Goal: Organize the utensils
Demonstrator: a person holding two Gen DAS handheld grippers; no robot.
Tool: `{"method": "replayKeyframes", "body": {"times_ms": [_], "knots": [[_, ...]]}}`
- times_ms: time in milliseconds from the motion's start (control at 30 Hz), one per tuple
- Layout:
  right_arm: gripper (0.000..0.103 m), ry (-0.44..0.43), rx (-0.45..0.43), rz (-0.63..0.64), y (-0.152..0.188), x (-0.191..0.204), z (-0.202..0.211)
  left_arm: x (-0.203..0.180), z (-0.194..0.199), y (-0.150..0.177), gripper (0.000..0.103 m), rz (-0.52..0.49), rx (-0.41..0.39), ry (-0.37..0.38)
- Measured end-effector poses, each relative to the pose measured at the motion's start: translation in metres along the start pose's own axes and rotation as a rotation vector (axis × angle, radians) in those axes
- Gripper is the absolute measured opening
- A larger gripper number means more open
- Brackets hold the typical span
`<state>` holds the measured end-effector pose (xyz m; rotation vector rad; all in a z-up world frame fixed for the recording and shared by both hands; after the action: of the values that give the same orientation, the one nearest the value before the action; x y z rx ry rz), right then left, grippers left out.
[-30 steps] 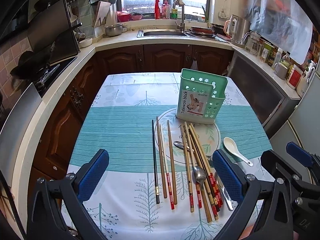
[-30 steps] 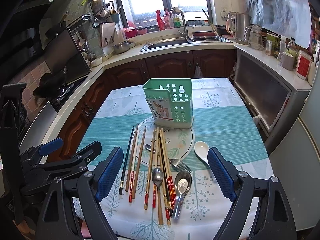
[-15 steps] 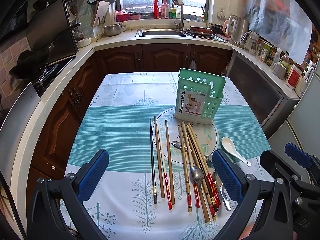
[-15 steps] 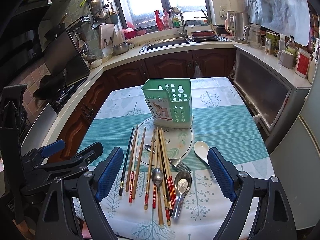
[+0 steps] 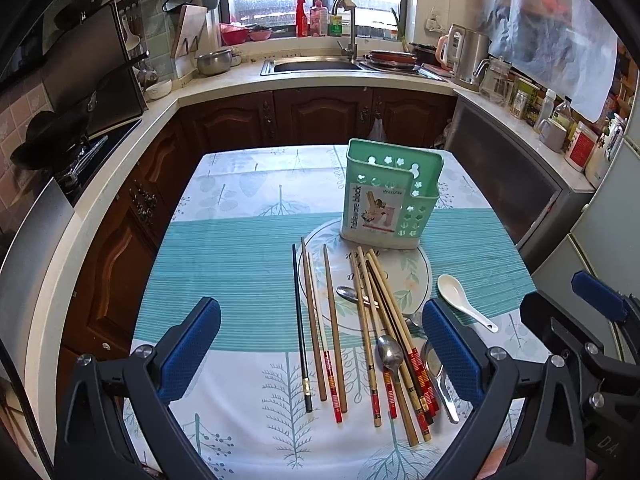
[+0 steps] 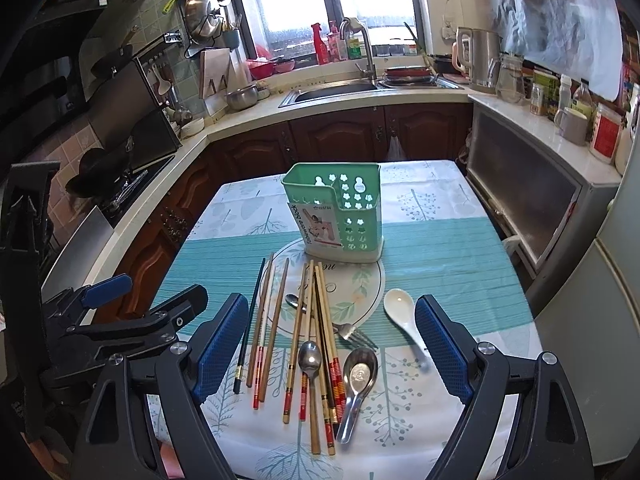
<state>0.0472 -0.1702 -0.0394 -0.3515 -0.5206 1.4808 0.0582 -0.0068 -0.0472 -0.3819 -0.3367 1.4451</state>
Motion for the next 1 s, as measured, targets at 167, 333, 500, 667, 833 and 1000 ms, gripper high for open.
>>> {"method": "replayKeyframes", "body": {"times_ms": [167,333,500,667,833,1000], "knots": [[0.087,0.003,-0.033,0.019,-0.012,-0.003,0.010,0.001,0.007,-0.006,0.100,-0.001,-0.032,-0.023],[0.087,-0.015,-0.018,0.007,-0.020,-0.008,0.016,0.001,0.005,-0.011,0.100,-0.003,-0.004,-0.008],[0.086,-0.052,0.001,-0.003,-0.024,-0.016,0.021,0.002,0.014,-0.017,0.100,0.000,-0.024,-0.005],[0.074,-0.102,0.049,-0.029,-0.031,-0.026,0.020,0.005,0.021,-0.025,0.100,-0.001,-0.023,0.015],[0.066,-0.123,0.089,-0.017,-0.040,-0.028,0.015,0.007,0.023,-0.034,0.100,-0.020,-0.011,0.037],[0.057,-0.160,0.143,0.006,-0.054,-0.028,0.004,0.011,0.015,-0.047,0.100,-0.040,0.022,0.053]]}}
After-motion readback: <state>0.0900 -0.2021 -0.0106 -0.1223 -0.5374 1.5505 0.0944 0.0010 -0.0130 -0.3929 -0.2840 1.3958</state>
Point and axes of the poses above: each gripper's, at about its wrist camera, not at the fingertips, and z roughly against the way its jaws point, x to its left, y to its underside, the point moved 5 cm from there along -z, roughly the way its jaws point, and after that the axes turned 15 degrees about x, right-handed, at the moved point
